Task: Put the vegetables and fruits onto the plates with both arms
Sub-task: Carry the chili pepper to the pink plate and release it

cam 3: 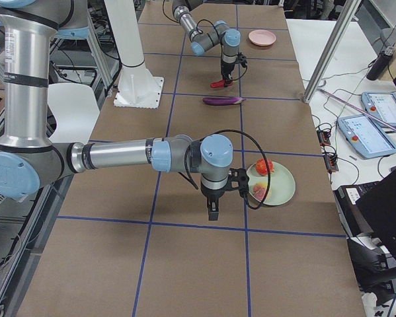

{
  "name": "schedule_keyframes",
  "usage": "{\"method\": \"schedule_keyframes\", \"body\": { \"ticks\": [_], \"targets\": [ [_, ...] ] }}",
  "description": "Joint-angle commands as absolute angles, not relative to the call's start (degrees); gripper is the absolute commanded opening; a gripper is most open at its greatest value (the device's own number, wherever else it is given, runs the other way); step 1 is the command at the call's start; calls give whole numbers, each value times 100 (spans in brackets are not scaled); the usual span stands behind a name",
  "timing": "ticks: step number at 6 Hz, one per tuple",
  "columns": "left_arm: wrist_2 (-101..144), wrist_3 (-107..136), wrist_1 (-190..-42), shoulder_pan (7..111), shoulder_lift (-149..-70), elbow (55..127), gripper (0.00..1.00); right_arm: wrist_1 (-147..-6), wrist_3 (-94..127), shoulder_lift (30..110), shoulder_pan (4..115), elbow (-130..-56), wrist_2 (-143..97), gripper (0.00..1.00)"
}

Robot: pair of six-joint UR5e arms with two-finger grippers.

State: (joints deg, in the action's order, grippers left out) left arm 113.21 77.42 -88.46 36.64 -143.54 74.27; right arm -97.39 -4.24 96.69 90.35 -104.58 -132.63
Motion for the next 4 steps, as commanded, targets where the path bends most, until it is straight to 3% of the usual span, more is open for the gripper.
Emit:
{"method": "schedule_keyframes", "body": {
  "ticks": [1, 4],
  "targets": [
    [11303, 6206, -8754, 4469, -14274, 7541, 0, -9747, -431, 9677, 9035, -10450, -13263, 100],
    [11373, 2567, -9355, 5990, -13170, 7245, 0, -9747, -448, 9703, 9035, -10424, -13254, 100]
  ]
}}
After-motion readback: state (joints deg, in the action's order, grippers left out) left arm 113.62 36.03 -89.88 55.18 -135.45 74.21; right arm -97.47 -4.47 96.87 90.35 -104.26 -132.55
